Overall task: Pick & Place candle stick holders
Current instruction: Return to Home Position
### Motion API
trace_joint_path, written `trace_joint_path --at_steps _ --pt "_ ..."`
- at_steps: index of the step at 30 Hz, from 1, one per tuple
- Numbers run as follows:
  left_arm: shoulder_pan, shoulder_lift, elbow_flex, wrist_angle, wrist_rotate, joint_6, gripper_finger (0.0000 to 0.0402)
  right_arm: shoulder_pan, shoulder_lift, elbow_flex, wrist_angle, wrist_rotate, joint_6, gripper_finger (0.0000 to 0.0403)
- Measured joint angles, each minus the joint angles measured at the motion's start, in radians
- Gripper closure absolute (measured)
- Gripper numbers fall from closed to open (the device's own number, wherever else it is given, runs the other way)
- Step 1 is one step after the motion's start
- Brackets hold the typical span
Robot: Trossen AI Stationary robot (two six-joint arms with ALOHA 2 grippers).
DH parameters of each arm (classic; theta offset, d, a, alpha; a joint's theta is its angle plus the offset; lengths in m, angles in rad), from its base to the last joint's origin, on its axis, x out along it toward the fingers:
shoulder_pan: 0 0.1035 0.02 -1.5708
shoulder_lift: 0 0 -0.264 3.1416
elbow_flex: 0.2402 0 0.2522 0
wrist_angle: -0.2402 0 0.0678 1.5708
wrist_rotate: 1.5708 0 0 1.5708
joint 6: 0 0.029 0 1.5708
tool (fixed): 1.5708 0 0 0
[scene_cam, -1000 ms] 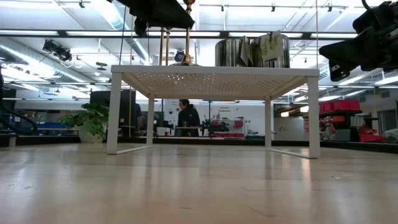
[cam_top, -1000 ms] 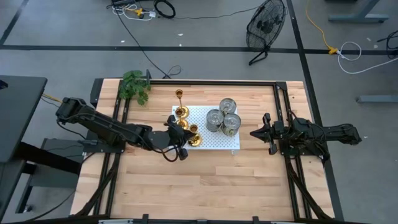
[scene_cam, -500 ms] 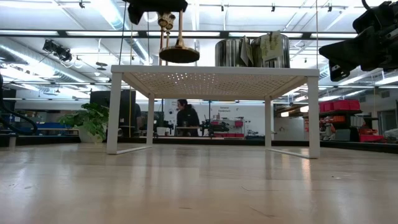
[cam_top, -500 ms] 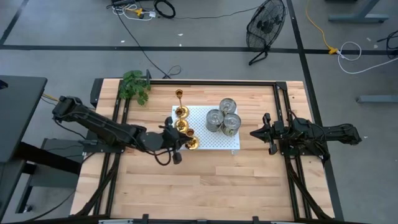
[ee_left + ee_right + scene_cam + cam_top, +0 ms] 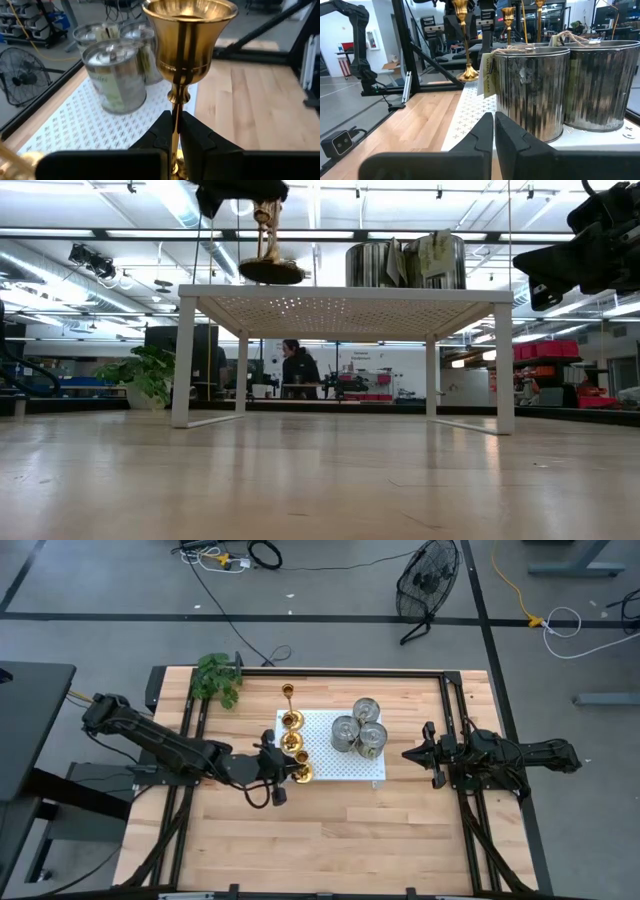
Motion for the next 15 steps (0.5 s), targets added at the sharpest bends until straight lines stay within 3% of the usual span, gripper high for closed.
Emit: trace_joint_path --at_steps 15 --pt "-0.005 -0.196 -0.106 -0.042 0.004 -0.017 0.0376 0.0 0.0 0.0 0.001 0.0 0.0 0.0382"
